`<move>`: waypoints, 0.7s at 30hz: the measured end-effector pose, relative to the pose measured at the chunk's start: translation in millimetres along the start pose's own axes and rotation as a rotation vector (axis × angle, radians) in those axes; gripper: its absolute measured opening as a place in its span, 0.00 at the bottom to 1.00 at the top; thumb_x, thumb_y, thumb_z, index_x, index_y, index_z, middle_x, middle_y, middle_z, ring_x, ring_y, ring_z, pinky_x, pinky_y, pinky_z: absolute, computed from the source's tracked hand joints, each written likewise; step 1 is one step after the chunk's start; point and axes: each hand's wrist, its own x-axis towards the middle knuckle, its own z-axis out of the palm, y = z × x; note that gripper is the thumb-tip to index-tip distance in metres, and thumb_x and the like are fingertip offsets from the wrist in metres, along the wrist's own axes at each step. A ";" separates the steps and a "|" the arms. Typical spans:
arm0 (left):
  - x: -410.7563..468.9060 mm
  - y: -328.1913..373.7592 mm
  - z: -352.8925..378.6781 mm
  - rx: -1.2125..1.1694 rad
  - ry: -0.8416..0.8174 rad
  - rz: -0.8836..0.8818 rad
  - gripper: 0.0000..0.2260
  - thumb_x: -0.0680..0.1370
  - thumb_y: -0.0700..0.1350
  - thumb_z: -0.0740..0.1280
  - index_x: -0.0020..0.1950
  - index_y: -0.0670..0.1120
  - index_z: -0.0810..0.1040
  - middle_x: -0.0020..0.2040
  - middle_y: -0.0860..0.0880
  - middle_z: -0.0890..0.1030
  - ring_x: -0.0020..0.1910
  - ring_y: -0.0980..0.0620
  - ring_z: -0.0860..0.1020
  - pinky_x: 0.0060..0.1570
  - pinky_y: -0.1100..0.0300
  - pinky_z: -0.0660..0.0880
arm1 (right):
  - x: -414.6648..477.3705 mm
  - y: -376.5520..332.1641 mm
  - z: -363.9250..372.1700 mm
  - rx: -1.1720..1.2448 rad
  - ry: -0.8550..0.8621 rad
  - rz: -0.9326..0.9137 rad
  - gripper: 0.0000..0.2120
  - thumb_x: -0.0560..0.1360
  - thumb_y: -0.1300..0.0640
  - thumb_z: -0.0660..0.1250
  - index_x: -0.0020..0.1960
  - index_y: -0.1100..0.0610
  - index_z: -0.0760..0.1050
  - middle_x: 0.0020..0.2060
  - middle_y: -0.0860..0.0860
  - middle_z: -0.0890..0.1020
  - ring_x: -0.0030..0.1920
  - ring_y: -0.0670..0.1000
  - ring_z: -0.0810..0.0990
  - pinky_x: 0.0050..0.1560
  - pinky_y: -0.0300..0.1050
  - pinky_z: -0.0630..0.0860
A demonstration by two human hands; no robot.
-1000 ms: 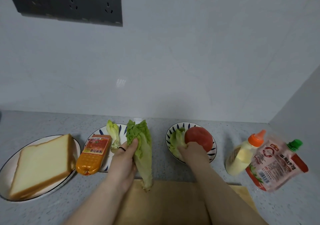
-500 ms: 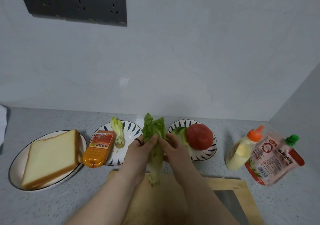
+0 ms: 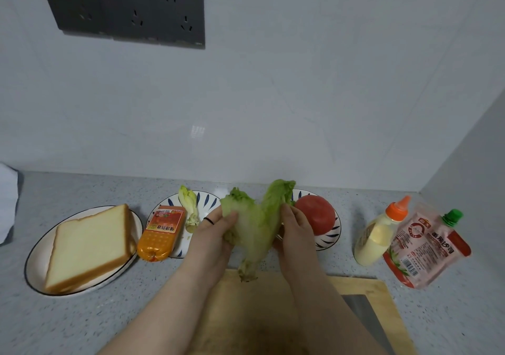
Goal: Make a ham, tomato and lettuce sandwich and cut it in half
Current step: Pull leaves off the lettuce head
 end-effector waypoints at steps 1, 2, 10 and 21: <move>0.0 0.1 -0.8 0.003 -0.025 0.000 0.11 0.72 0.38 0.62 0.53 0.39 0.78 0.47 0.42 0.82 0.48 0.47 0.80 0.54 0.52 0.75 | 1.1 -0.3 0.0 0.012 0.009 0.006 0.09 0.77 0.54 0.60 0.52 0.57 0.74 0.41 0.51 0.79 0.41 0.49 0.76 0.38 0.43 0.75; 0.0 -0.8 -1.3 0.027 -0.052 -0.012 0.11 0.72 0.38 0.62 0.54 0.40 0.77 0.47 0.42 0.83 0.47 0.48 0.80 0.52 0.54 0.77 | 2.3 -0.3 0.1 0.026 0.017 0.010 0.09 0.77 0.54 0.61 0.52 0.57 0.74 0.41 0.51 0.79 0.41 0.49 0.76 0.39 0.44 0.75; -6.5 -9.1 -1.2 0.225 -0.010 0.036 0.12 0.71 0.30 0.65 0.42 0.46 0.82 0.40 0.46 0.84 0.41 0.51 0.82 0.40 0.61 0.79 | 6.3 4.7 4.6 0.181 -0.082 0.108 0.14 0.77 0.49 0.59 0.47 0.60 0.75 0.34 0.52 0.80 0.34 0.48 0.80 0.36 0.42 0.78; -16.4 -3.9 -1.2 0.208 -0.145 0.084 0.09 0.60 0.40 0.70 0.39 0.48 0.84 0.37 0.49 0.85 0.39 0.54 0.82 0.38 0.65 0.77 | 17.7 9.4 -4.4 0.381 0.042 0.218 0.08 0.77 0.60 0.60 0.55 0.61 0.72 0.43 0.56 0.80 0.42 0.53 0.79 0.43 0.51 0.76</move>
